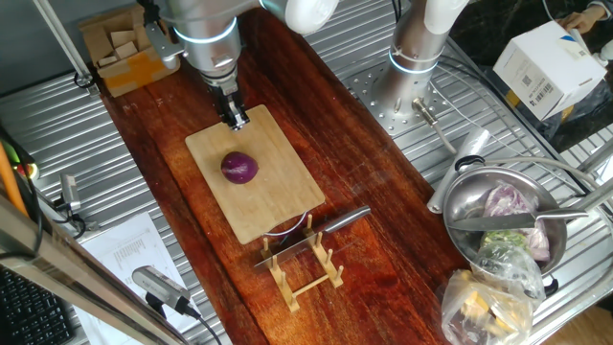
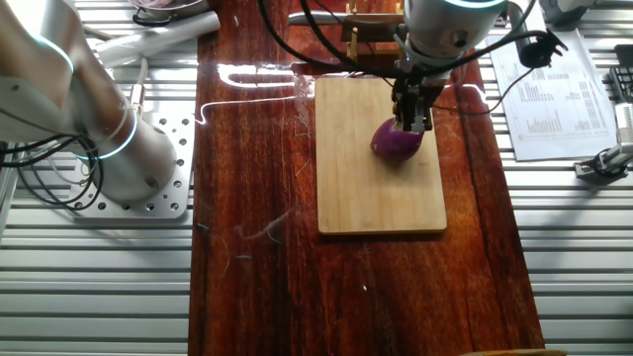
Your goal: Chop the onions
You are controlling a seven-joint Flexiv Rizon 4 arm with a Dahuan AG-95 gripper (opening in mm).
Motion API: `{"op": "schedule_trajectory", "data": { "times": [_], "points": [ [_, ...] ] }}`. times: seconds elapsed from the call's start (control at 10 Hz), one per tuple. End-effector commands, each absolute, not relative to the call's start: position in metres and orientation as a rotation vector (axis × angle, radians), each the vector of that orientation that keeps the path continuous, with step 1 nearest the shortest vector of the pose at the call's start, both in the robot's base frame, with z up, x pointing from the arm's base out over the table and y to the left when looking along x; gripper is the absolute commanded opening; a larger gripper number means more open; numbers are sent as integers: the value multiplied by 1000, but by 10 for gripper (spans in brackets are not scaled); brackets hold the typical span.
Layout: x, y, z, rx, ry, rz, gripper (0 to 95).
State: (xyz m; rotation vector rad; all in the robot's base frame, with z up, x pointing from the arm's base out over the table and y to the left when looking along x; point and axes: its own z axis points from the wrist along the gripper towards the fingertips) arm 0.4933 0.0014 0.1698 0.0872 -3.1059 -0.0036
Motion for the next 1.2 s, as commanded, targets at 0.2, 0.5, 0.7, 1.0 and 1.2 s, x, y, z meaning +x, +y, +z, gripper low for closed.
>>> {"op": "schedule_trajectory", "data": {
  "times": [0.2, 0.5, 0.7, 1.0, 1.2],
  "points": [
    [492, 1, 170, 173, -3092, -31, 0],
    [498, 23, 168, 127, -3094, -33, 0],
    [504, 63, 162, 55, -3100, -32, 0],
    [503, 82, 165, 80, -3095, -20, 0],
    [503, 82, 165, 137, -3054, -25, 0]
  ]
}}
